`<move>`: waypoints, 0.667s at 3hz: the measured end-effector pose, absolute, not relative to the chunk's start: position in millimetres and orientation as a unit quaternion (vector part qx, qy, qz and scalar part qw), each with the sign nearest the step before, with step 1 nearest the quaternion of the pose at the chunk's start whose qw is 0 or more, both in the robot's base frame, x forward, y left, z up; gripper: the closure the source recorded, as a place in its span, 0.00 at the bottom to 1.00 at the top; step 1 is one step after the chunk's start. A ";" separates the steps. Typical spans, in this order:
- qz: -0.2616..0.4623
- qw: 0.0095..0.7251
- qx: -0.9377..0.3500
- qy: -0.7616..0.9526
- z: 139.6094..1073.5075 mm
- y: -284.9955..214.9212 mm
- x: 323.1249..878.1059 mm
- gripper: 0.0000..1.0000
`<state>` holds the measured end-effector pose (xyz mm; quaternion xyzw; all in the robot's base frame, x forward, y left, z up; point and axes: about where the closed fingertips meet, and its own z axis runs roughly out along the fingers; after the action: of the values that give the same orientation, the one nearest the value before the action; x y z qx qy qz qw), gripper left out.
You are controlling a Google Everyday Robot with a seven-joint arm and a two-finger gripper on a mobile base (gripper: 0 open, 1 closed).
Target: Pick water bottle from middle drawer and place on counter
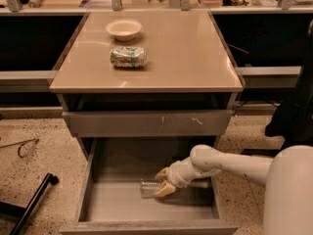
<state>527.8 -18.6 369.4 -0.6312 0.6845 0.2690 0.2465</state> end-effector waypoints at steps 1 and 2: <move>0.272 0.259 -0.614 0.694 395.7 -33.9 529.0 0.88; 0.286 0.305 -0.595 0.687 468.0 -52.5 539.8 1.00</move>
Offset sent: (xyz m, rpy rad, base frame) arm 0.0218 -0.0685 0.2062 0.2524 -0.0879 -0.1238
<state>539.8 -52.5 468.0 -0.5947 0.6867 0.2856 0.3053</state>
